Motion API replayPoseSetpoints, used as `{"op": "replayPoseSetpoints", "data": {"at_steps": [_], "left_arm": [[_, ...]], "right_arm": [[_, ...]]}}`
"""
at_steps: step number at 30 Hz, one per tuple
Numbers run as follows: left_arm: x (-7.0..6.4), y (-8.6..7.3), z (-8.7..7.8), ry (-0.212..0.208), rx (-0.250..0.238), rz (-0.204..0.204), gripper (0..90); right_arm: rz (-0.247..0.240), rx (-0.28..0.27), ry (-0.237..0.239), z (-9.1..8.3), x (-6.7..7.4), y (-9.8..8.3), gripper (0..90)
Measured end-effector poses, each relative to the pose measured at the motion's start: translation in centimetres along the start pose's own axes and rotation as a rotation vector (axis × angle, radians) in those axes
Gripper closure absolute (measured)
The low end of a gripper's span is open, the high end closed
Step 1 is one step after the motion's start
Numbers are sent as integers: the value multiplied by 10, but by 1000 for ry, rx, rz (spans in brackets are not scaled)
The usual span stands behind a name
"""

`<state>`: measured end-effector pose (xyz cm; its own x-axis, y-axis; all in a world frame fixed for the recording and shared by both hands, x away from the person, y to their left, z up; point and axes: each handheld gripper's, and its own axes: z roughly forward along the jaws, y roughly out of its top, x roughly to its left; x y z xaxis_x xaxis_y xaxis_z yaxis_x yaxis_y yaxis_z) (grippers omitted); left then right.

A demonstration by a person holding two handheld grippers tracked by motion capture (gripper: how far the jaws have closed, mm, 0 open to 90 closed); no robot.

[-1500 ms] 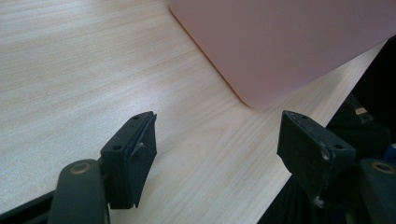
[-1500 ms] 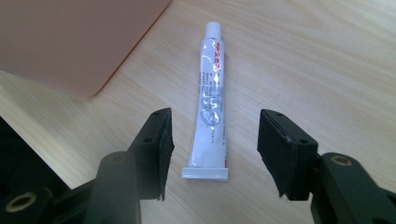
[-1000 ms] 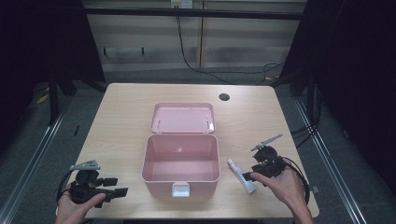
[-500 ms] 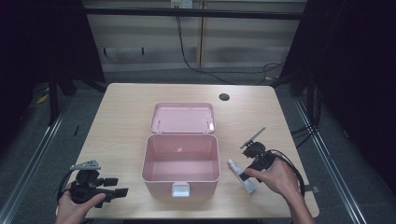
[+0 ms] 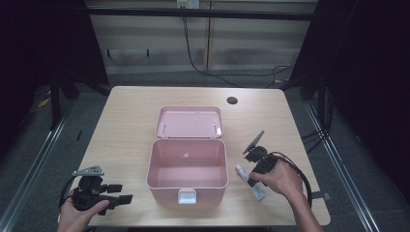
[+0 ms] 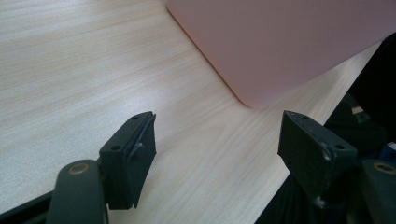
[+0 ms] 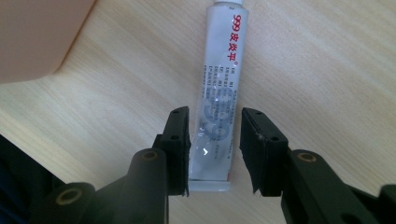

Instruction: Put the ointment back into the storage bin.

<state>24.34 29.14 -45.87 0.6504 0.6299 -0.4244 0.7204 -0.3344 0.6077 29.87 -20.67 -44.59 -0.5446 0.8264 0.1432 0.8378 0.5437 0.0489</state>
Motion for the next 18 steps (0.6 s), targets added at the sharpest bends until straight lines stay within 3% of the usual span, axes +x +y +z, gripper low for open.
{"op": "replayPoseSetpoints", "data": {"at_steps": [12, 18], "left_arm": [[0, 0, 0, 2, -1, -1, 274], [0, 0, 0, 3, -2, 0, 274]], "right_arm": [[-13, 29, 6, 14, -3, 9, 634], [-26, 37, -14, 17, -1, 12, 644]]}}
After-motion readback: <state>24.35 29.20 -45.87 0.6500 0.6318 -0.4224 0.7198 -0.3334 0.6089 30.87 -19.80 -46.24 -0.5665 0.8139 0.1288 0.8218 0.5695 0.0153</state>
